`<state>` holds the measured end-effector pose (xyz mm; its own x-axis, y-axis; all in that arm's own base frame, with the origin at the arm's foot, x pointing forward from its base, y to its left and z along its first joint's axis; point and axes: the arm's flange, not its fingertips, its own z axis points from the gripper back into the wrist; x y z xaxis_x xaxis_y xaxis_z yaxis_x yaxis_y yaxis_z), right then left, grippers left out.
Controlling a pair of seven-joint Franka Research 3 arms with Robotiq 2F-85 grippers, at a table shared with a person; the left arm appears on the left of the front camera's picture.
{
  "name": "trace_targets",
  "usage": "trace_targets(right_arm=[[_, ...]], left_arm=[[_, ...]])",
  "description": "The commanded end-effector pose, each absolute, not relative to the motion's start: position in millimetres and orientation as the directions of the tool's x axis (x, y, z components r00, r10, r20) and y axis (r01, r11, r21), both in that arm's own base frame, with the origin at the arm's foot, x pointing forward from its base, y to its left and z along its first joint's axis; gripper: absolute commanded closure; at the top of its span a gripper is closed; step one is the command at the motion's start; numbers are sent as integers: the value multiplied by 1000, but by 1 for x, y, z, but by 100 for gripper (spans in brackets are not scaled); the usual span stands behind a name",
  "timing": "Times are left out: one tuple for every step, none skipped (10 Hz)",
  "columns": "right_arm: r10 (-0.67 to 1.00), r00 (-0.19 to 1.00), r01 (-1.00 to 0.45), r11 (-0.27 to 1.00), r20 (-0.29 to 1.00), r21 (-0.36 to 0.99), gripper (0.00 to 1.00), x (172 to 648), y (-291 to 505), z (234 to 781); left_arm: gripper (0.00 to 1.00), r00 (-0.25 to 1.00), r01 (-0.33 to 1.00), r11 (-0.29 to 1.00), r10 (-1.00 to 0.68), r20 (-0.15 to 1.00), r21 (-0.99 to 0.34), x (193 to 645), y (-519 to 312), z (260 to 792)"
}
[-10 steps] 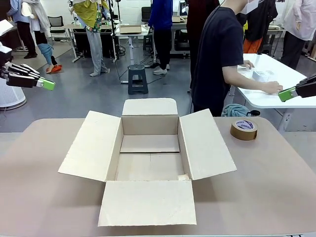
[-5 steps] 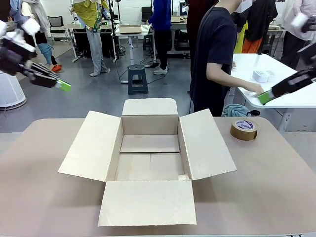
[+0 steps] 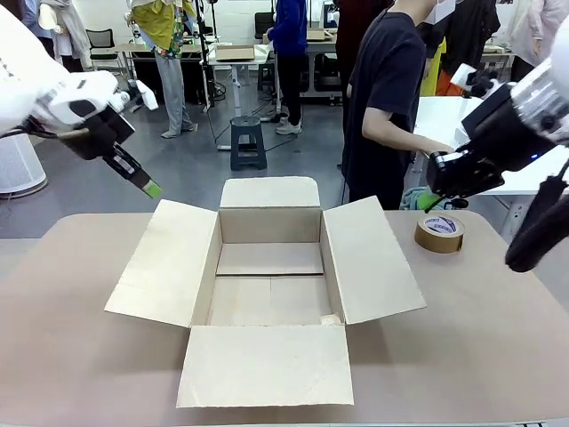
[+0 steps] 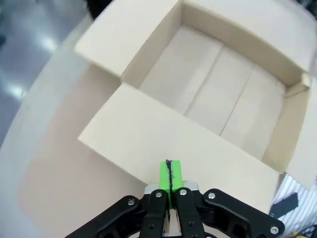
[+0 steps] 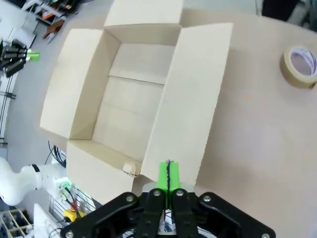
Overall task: Wrap the clocks to prevent damage.
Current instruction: Open the side flaps of the Package Box.
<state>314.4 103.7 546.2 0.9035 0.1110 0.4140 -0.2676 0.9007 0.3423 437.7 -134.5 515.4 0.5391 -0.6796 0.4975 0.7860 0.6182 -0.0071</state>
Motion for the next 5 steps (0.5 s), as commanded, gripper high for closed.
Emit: trace_targets(right_arm=[[122, 916, -266, 897, 382, 352, 99, 324, 114, 536], [111, 903, -268, 901, 414, 342, 99, 314, 104, 546], [111, 903, -268, 901, 414, 342, 99, 314, 104, 546], [111, 903, -268, 901, 414, 342, 99, 314, 104, 546], [111, 903, -268, 901, 414, 342, 99, 314, 104, 546]], left_arm=[[100, 585, 776, 631, -709, 394, -17, 440, -138, 507], [100, 539, 786, 618, -680, 497, -7, 438, -135, 515], [100, 539, 786, 618, -680, 497, -7, 438, -135, 515], [100, 539, 786, 618, -680, 497, -7, 438, -135, 515], [100, 539, 786, 618, -680, 497, -7, 438, -135, 515]])
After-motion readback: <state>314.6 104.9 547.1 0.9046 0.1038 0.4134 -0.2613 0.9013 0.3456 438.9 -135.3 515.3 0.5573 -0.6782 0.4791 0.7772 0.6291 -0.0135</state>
